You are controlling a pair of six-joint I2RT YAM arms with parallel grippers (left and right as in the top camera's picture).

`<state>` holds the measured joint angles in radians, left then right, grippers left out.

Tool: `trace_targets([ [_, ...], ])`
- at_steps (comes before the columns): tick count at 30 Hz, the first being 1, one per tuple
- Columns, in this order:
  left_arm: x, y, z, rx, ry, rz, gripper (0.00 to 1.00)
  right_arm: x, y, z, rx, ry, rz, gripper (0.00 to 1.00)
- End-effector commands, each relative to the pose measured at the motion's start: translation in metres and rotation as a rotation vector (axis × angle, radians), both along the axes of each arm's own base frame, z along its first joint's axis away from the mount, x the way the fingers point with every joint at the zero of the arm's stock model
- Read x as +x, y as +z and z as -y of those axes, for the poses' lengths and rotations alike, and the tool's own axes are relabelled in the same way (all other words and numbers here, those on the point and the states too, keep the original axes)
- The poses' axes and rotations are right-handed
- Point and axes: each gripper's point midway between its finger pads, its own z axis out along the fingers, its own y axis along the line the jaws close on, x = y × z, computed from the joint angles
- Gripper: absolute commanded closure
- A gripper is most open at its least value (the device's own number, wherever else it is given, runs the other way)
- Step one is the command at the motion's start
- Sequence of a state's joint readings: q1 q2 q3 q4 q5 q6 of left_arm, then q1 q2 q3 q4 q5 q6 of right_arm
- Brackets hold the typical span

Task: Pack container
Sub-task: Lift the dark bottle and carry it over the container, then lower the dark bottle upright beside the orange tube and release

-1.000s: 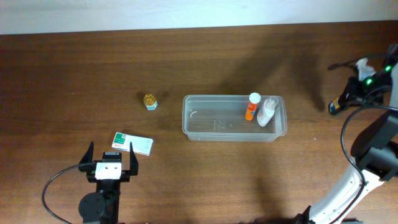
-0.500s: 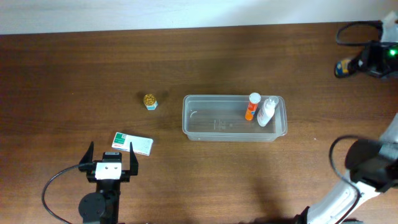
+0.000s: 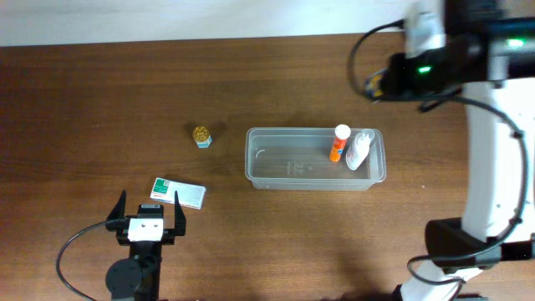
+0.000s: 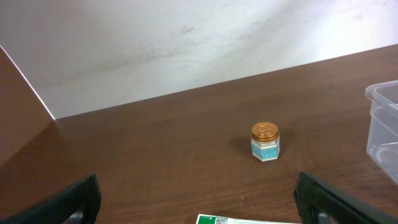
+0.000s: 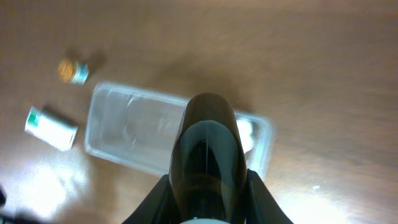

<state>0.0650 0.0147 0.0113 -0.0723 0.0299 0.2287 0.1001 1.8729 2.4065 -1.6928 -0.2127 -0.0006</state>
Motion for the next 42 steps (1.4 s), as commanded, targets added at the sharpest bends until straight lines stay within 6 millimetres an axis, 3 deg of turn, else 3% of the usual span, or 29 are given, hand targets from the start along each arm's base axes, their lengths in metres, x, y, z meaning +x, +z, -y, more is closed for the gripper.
trace_targets([
  [1, 0.0, -0.001, 0.0, 0.011, -0.004, -0.002, 0.0, -0.015, -0.018, -0.027, -0.034, 0.042, -0.073, 0.77],
  [6, 0.0, -0.001, 0.0, 0.011, -0.004, -0.002, 0.0, -0.033, -0.061, -0.062, -0.063, 0.123, -0.201, 0.74],
  [12, 0.0, -0.001, 0.0, 0.011, -0.004, -0.002, 0.0, -0.027, -0.104, -0.086, -0.069, 0.155, -0.23, 0.73],
  [30, 0.0, -0.001, 0.0, 0.011, -0.004, -0.002, 0.0, -0.016, -0.175, -0.086, -0.108, 0.131, -0.284, 0.74],
  [42, 0.0, -0.001, 0.0, 0.011, -0.004, -0.002, 0.0, 0.004, -0.2, -0.09, -0.127, 0.125, -0.273, 0.74],
])
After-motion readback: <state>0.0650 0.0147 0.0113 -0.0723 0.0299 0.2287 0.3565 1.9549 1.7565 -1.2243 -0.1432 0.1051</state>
